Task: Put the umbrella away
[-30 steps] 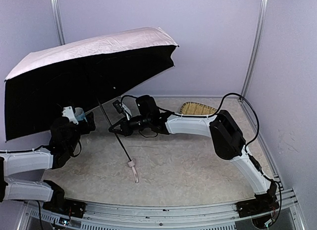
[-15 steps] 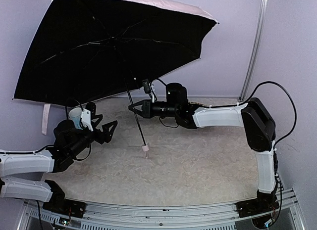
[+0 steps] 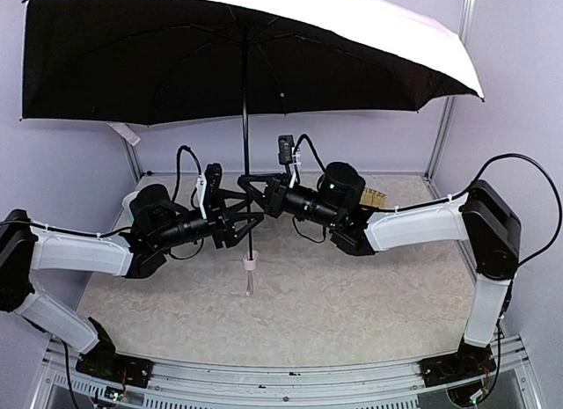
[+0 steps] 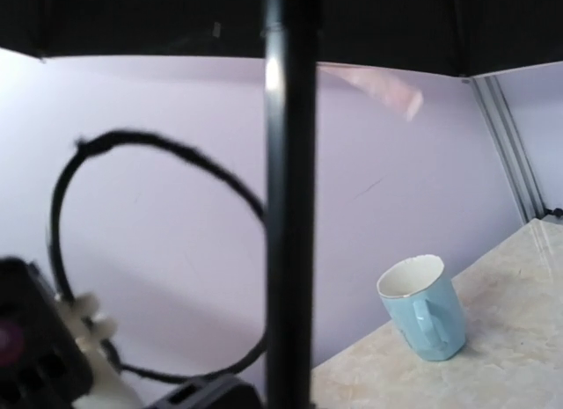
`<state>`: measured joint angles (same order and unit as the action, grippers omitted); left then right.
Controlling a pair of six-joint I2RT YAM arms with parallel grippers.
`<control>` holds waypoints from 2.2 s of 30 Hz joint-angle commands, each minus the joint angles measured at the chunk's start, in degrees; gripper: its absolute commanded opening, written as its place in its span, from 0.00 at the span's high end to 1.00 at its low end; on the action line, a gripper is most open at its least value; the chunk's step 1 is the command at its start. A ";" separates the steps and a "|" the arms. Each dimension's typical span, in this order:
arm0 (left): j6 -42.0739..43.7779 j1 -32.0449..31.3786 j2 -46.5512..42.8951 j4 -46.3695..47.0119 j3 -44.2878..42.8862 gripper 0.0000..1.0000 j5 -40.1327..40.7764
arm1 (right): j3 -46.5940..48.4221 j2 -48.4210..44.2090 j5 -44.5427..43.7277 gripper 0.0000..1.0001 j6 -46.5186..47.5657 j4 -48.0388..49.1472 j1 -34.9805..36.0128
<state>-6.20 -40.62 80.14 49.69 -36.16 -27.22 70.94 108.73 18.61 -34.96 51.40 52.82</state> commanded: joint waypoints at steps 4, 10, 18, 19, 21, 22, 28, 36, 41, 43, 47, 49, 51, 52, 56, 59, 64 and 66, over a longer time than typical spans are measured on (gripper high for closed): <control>-0.67 -0.19 3.73 2.07 -2.44 0.78 -1.97 | -2.40 -5.98 0.77 1.00 2.07 8.33 0.85; -2.62 -0.42 4.38 5.20 -1.21 1.00 -3.11 | -3.38 -7.38 1.30 1.00 1.97 7.86 0.80; -9.31 -1.66 5.68 8.55 -0.77 1.00 -3.88 | -2.05 -9.56 1.73 0.69 2.42 3.85 -2.10; -9.57 -2.28 5.86 8.61 -0.57 1.00 -3.23 | -1.02 -9.73 1.55 0.66 2.00 2.34 -2.83; -9.61 -3.11 6.22 8.69 0.03 1.00 -2.43 | 1.22 -9.45 2.13 0.61 2.43 0.64 -3.70; -9.57 -3.41 6.37 8.82 0.25 1.00 -2.29 | 2.14 -9.19 2.06 0.58 3.09 0.29 -3.88; -9.49 -5.43 6.57 8.47 1.57 1.00 -0.63 | 7.59 -7.57 1.87 0.52 3.35 -3.15 -4.77; -9.69 -6.66 5.99 10.01 4.21 1.00 -0.03 | 6.86 -7.84 -2.29 1.00 -2.76 -1.71 -6.41; -8.14 -6.66 5.65 9.34 2.73 0.73 1.29 | 5.74 -7.57 -1.02 1.00 -7.64 -1.39 -6.46; -6.43 -6.58 6.09 8.22 1.00 0.63 2.76 | 4.91 -7.24 0.82 1.00 -10.81 0.48 -6.42; -4.59 -6.44 8.60 3.61 -4.40 0.59 2.27 | 4.56 -6.40 4.78 1.00 -15.72 3.08 -6.33; -4.93 -6.40 10.13 3.46 -5.60 0.62 1.88 | 4.51 -6.09 5.98 1.00 -16.91 3.35 -6.33; -5.97 -6.27 11.22 4.73 -5.69 0.69 1.80 | 4.11 -6.19 6.41 1.00 -17.36 3.35 -6.32; -6.68 -6.04 11.57 5.54 -5.45 0.77 1.94 | 3.83 -6.39 6.51 1.00 -17.49 3.44 -6.32; -10.85 -5.46 12.42 9.76 -4.14 1.00 2.54 | 3.09 -7.00 7.51 1.00 -16.66 3.41 -6.37; -14.34 -5.75 13.57 13.38 -3.79 1.00 1.19 | 2.90 -7.27 6.09 0.96 -16.18 3.77 -6.78; -16.97 -7.63 14.60 18.03 -2.23 1.00 6.20 | 1.80 -7.33 -0.26 0.53 -16.64 10.22 -7.90; -16.31 -8.70 14.73 20.07 -1.27 1.00 9.44 | 2.48 -6.73 -2.55 0.49 -16.05 12.48 -7.99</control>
<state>-23.75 -47.37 94.61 61.49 -38.87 -23.05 73.21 102.63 21.58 -49.36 56.71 45.60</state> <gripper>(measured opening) 0.050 0.480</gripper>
